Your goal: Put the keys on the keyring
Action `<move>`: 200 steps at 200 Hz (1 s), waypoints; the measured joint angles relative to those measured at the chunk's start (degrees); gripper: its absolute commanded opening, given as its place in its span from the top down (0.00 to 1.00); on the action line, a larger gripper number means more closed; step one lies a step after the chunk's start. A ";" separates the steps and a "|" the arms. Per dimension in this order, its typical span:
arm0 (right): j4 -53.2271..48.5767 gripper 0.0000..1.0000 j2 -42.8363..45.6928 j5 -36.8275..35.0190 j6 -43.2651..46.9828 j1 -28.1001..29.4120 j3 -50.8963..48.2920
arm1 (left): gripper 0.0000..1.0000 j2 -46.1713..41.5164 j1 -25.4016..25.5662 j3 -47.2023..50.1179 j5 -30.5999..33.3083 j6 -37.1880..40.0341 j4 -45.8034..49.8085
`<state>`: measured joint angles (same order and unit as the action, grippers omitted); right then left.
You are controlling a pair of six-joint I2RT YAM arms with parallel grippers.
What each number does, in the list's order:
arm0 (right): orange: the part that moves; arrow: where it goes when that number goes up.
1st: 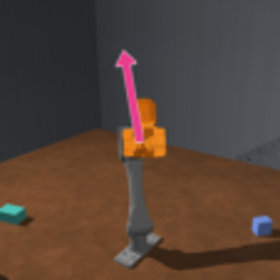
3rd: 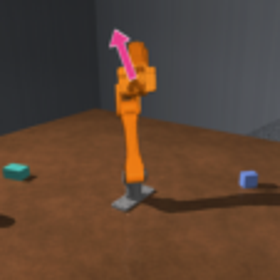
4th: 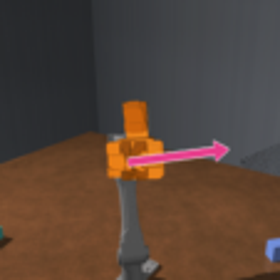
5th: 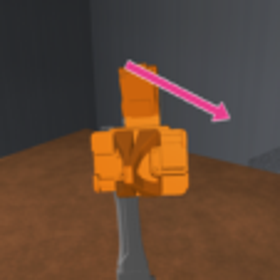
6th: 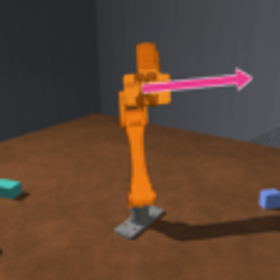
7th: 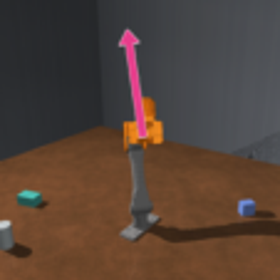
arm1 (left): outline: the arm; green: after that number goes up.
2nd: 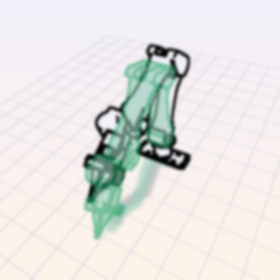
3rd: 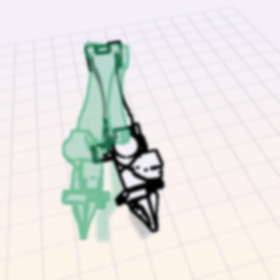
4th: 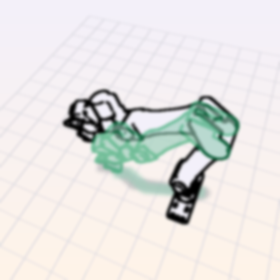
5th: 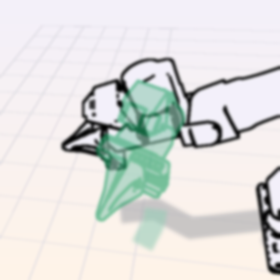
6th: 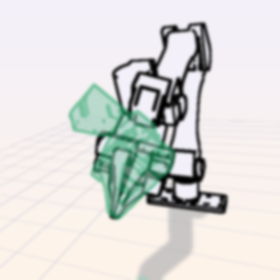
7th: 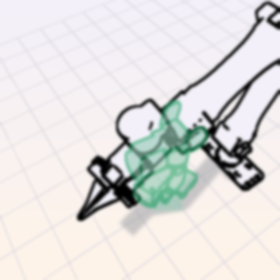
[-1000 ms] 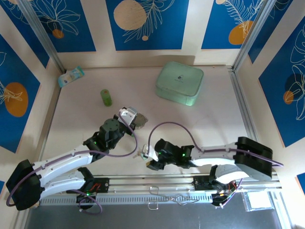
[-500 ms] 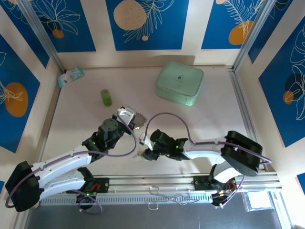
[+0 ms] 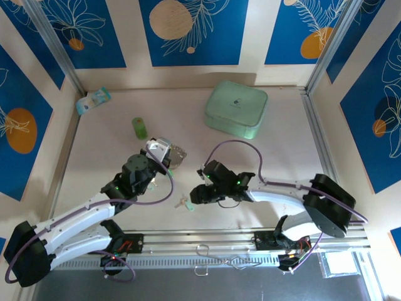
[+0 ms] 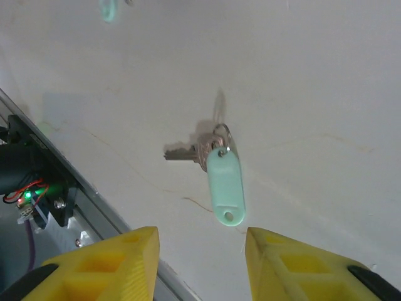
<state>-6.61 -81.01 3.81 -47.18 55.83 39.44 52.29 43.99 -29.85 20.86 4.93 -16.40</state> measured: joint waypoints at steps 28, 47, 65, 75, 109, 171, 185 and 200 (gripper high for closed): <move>-0.07 0.58 -3.93 4.20 -0.17 -2.54 1.68 | 1.00 -0.92 -0.28 0.24 -0.63 0.00 0.76; 0.39 0.61 -6.43 6.12 0.35 -3.58 3.43 | 1.00 -1.29 -0.48 0.66 -0.94 0.00 0.92; 1.40 0.64 -8.92 7.45 0.72 -3.96 4.74 | 1.00 -1.36 -0.59 0.98 -1.33 0.02 1.01; 1.53 0.64 -10.21 8.17 1.01 -3.96 5.44 | 1.00 -1.44 -0.61 1.16 -1.36 0.02 1.05; 1.86 0.65 -12.68 8.70 1.84 -3.98 6.62 | 1.00 -2.05 -0.66 1.55 -1.99 0.04 1.09; 1.77 0.69 -15.39 8.76 2.54 -4.92 7.98 | 1.00 -2.71 -0.74 1.66 -2.80 0.07 1.07; 1.66 0.69 -16.04 8.92 2.82 -4.92 8.48 | 1.00 -2.69 -0.74 1.66 -2.82 0.07 1.07; 1.60 0.69 -16.72 9.31 3.06 -4.92 9.07 | 1.00 -2.69 -0.74 1.66 -2.84 0.07 1.07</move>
<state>-5.02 -97.73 13.13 -44.12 50.92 48.51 49.60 43.24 -28.18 18.02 4.99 -15.33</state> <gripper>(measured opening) 0.314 0.056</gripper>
